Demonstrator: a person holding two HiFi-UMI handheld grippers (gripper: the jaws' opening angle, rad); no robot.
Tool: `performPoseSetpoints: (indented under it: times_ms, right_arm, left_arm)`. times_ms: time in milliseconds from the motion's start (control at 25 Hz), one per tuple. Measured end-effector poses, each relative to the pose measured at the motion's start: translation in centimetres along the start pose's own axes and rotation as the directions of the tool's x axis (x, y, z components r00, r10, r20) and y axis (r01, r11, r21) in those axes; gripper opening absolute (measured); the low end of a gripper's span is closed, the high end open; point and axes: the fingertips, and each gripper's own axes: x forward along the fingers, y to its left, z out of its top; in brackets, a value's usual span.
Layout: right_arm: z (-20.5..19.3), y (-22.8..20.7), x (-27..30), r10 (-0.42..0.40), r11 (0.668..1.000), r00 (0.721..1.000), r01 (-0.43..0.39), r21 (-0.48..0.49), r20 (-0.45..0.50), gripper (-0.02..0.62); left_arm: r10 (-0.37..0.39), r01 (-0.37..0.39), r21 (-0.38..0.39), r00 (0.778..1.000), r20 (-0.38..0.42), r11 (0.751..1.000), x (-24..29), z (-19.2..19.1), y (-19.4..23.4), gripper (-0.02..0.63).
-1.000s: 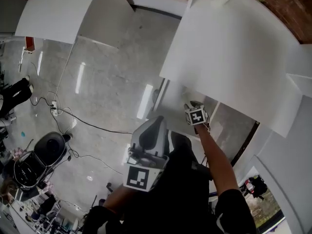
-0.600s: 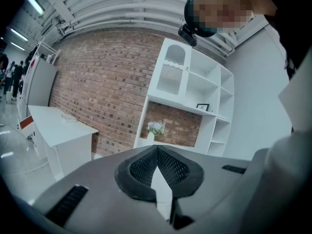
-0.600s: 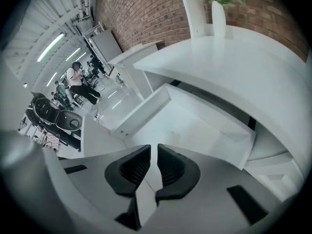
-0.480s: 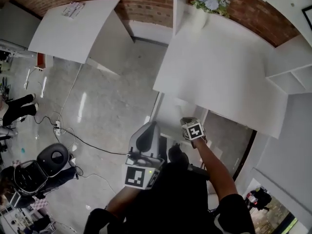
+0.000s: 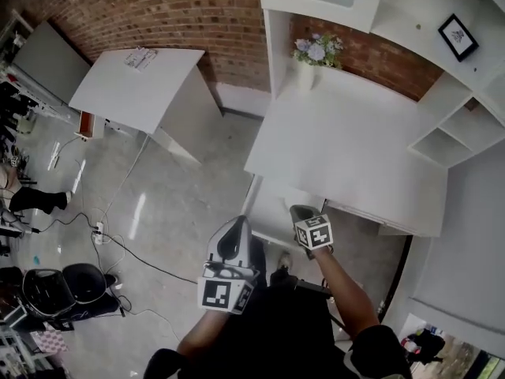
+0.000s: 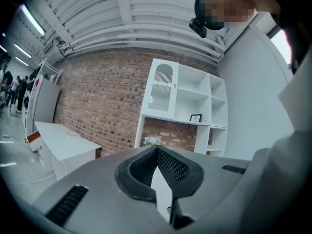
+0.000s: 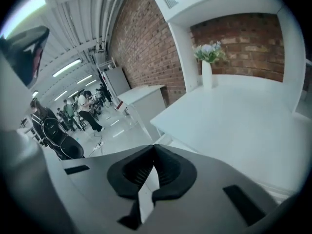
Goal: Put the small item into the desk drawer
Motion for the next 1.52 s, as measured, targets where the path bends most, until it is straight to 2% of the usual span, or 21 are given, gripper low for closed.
performPoseSetpoints:
  times_ms: [240,360,840,1000,1160,1520]
  right_arm:
    - [4.5,1.8,-6.0,-0.023,1.000,0.987,0.024,-0.004,0.162,0.014]
    - [6.3,3.2,-8.9,-0.034,0.999,0.971,0.035,-0.002,0.237,0.014]
    - [11.8,9.6,-18.7,-0.078,0.996,0.899,0.086,0.000,0.431,0.014]
    - [12.8,12.2,-20.5,-0.076,0.997,0.877,0.083,0.008,0.474,0.014]
    - [13.0,13.9,-21.0,-0.085,0.995,0.872,0.100,-0.006,0.483,0.014]
    - [12.9,13.9,-20.7,-0.136,0.988,0.863,0.152,0.007,0.487,0.014]
  left_arm:
    - [-0.029,0.026,0.045,0.998,0.051,0.999,-2.3,1.2,-1.5,0.023]
    - [-0.014,0.014,0.026,1.000,-0.001,1.000,-3.2,0.3,-0.8,0.024]
    - [-0.063,0.063,-0.010,0.998,-0.002,0.998,-4.0,0.8,1.5,0.024]
    - [-0.076,0.076,-0.013,0.997,-0.005,0.997,-4.0,1.0,1.9,0.025]
    - [-0.098,0.098,-0.011,0.995,0.002,0.995,-3.8,0.9,2.6,0.024]
    - [-0.099,0.099,-0.024,0.995,-0.015,0.995,-3.7,0.7,4.0,0.025]
